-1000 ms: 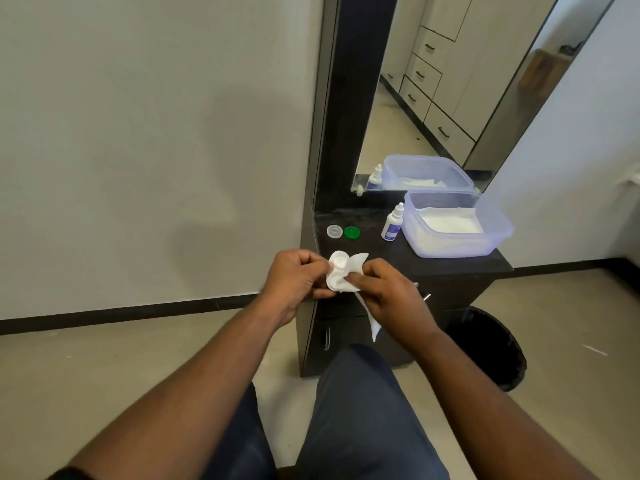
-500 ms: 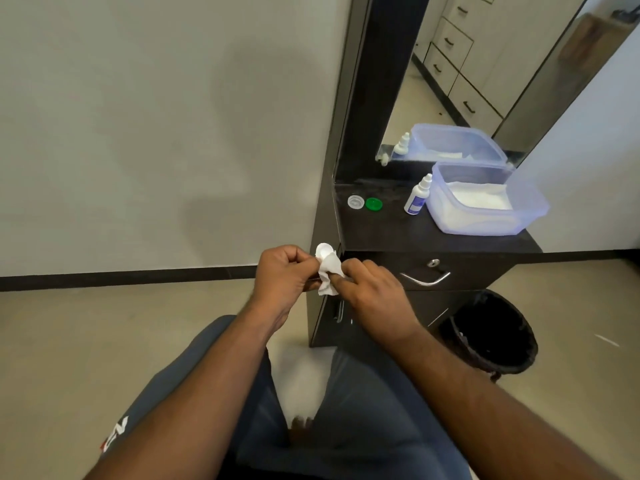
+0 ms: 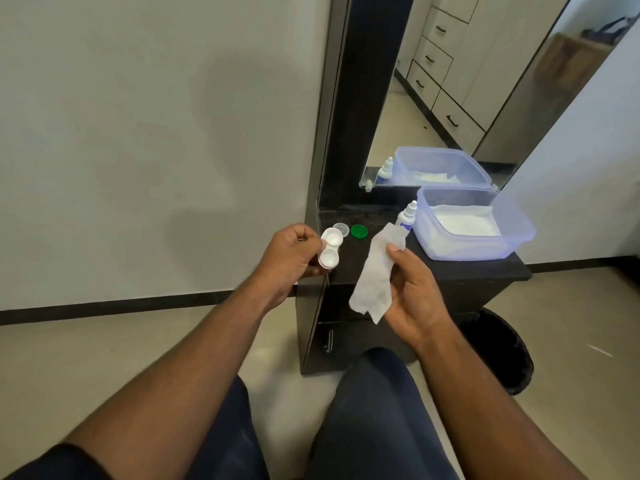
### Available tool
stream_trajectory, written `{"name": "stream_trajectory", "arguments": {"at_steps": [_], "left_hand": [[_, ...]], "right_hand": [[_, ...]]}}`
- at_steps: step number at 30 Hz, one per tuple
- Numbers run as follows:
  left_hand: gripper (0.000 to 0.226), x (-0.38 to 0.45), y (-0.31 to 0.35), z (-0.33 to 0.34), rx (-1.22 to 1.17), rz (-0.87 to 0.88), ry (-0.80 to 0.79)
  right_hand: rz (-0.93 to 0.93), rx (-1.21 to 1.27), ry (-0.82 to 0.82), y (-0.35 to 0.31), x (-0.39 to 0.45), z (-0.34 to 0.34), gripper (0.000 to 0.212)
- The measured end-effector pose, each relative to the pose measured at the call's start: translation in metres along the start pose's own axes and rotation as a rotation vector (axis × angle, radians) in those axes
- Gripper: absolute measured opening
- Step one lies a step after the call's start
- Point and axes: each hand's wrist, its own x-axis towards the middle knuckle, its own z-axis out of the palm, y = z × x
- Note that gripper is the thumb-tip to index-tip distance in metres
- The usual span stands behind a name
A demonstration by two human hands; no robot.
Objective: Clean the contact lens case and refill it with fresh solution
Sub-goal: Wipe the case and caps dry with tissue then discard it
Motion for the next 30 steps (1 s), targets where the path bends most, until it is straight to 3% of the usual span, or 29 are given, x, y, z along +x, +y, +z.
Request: {"name": "stream_trajectory", "arguments": {"at_steps": [3,7,10,14,20,25,30], "left_hand": [[0.012,0.015,-0.002,0.003,0.101,-0.022,-0.074],[0.003,0.042,0.006,0.003,0.297,-0.021,-0.226],[0.007,0.056,0.011,0.006,0.376,-0.066,-0.311],[0.009,0.068,0.018,0.01,0.395,-0.14,-0.345],[0.008,0.065,0.021,0.023,0.392,-0.179,-0.382],[0.008,0.055,0.018,0.025,0.355,-0.154,-0.32],[0.012,0.048,0.019,0.027,0.378,-0.158,-0.255]], "right_hand": [[-0.063,-0.184,-0.016,-0.004,0.016,0.005,0.035],[-0.285,-0.806,0.009,-0.024,0.048,0.002,0.012],[-0.47,-1.265,-0.118,-0.038,0.06,-0.014,0.018],[-0.648,-1.646,-0.291,-0.039,0.061,-0.028,0.026],[-0.857,-1.881,-0.409,-0.019,0.052,-0.03,0.032],[-1.04,-2.037,-0.523,-0.022,0.051,-0.03,0.029],[-0.987,-2.208,-0.46,-0.019,0.041,-0.021,0.033]]}}
